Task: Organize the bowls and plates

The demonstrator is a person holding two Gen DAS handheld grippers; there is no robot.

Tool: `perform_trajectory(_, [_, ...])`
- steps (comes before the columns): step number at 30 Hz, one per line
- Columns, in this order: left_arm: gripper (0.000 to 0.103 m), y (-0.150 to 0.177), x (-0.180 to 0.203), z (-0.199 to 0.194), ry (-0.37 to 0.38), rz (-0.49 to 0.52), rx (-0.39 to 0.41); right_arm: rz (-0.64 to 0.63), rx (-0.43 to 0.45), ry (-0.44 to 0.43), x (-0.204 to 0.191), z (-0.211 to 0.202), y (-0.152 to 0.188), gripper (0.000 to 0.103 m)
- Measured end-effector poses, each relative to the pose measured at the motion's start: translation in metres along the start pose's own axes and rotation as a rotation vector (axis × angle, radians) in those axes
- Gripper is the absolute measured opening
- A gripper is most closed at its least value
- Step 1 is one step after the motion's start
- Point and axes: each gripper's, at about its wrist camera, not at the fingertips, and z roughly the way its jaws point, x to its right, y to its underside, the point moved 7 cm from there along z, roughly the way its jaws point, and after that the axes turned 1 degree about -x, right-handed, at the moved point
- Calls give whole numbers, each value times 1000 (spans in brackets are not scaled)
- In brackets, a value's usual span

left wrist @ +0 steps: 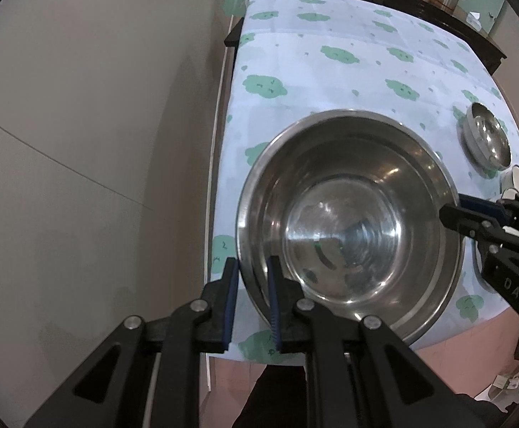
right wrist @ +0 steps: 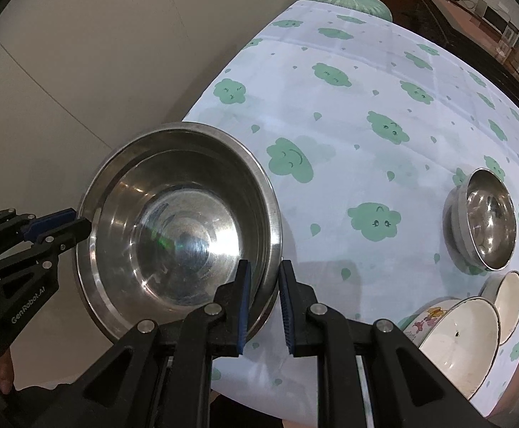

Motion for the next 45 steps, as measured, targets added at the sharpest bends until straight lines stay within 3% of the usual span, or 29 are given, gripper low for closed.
perform_trajectory(45, [13,15,9,40,48,46,-109,25,-76,28,2,28,12,18])
